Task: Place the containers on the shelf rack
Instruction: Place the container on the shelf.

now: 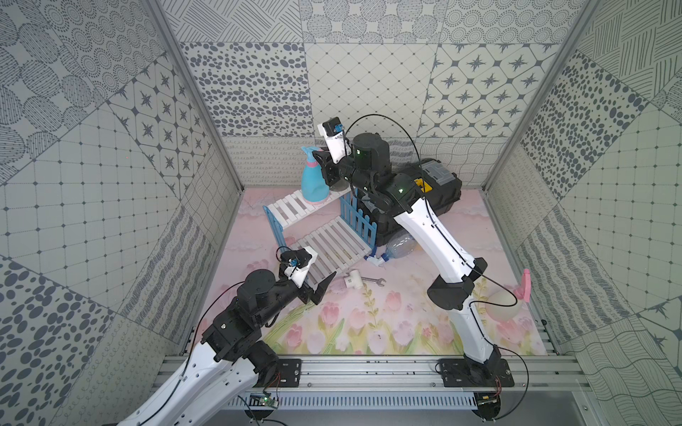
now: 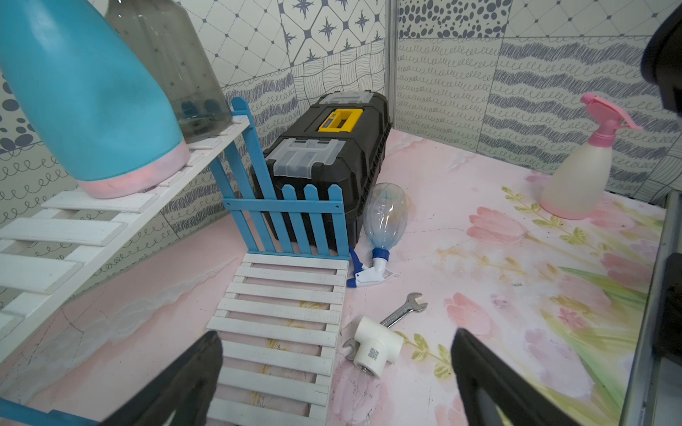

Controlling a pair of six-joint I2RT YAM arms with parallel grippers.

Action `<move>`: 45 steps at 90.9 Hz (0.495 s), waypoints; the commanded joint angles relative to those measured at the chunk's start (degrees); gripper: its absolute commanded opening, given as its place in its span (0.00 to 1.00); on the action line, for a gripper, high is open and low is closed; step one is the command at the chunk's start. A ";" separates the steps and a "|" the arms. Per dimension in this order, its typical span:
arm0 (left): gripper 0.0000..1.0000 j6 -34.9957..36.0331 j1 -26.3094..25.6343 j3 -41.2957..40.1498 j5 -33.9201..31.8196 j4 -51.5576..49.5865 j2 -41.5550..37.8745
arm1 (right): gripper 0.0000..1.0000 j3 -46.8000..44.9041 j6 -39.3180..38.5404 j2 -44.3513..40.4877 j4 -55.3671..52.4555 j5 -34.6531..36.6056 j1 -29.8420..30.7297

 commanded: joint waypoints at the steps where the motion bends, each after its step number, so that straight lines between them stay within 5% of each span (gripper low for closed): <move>1: 0.99 0.80 0.33 0.11 1.01 2.73 0.09 | 0.00 0.27 0.70 1.94 0.15 -0.29 -0.13; 45: 0.99 0.76 0.37 0.10 1.20 2.56 0.33 | 0.26 -1.26 0.31 0.53 0.50 0.40 0.23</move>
